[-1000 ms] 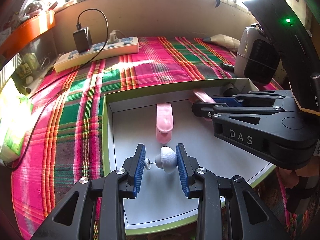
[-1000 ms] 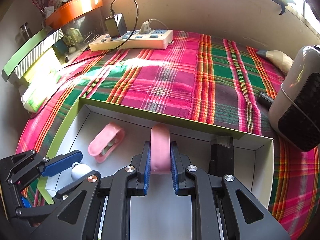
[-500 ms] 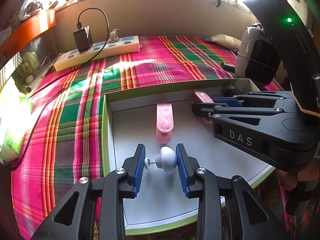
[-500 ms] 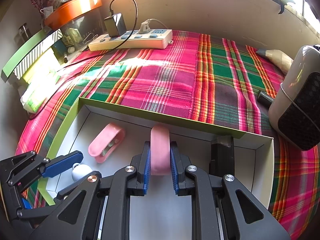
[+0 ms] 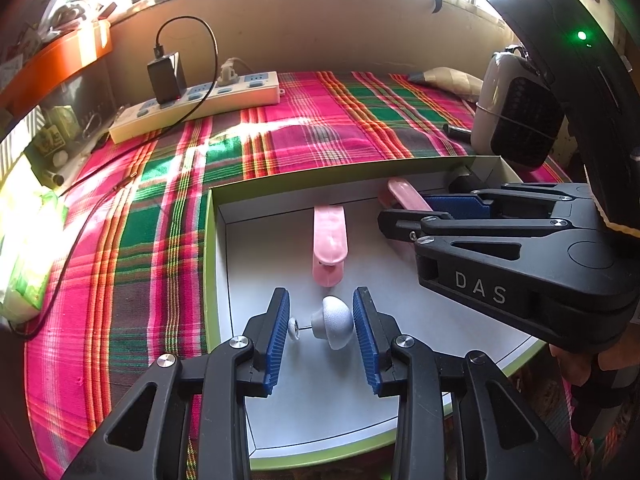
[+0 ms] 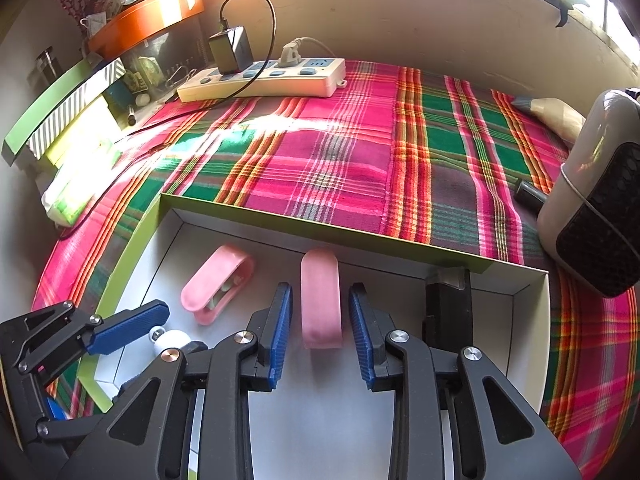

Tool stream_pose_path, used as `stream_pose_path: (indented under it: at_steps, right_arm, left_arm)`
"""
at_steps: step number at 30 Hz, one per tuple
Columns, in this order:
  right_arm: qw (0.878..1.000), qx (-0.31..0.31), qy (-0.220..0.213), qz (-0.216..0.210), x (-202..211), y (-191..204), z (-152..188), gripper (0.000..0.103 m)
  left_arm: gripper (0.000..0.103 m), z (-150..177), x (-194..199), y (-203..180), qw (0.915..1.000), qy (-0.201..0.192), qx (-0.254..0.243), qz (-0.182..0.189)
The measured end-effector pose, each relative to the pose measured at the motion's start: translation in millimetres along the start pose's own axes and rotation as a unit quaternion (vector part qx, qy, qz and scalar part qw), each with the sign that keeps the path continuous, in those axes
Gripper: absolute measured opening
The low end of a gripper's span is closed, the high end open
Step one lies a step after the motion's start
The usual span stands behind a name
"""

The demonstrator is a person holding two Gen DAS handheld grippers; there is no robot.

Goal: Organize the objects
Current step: 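Open the left tool to release the white knob while the right tool releases the pink block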

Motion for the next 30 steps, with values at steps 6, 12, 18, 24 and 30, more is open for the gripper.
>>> stream_pose_path:
  at_steps: [6, 12, 18, 24, 30]
  right_arm:
    - [1.0, 0.0, -0.002, 0.003, 2.8, 1.7, 0.7, 0.031]
    - [1.0, -0.002, -0.011, 0.001, 10.8, 1.5, 1.4, 0.031]
    - [1.0, -0.008, -0.02, 0.002, 20.7, 1.4, 5.0, 0.031]
    - [1.0, -0.006, -0.03, 0.005, 33.8, 2.1, 11.8, 0.04]
    - [0.999, -0.01, -0.041, 0.005, 48.3, 2.4, 18.9, 0.04]
  left_arm:
    - [0.035, 1.0, 0.6, 1.6, 1.0, 0.0, 0.006, 0.002]
    - [0.036, 3.0, 5.7, 4.0, 0.9999, -0.003, 0.012, 0.003]
    - [0.036, 3.6, 15.5, 6.0, 0.9998, -0.01, 0.018, 0.001]
    - [0.036, 5.4, 27.0, 9.2, 0.9994, -0.019, 0.027, 0.003]
    - [0.036, 10.2, 38.8, 10.7, 0.9991, -0.028, 0.031, 0.004]
Point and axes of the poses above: each gripper's, at about its wrist camera, not at the fingertips, and x roughly against the way its jaws point, y to its left, z to its underside, the point moved 5 cm from there along -x, roughly the way its jaws point, and after that the axes turned 4 degrees about -z, right-handed, at the moved point
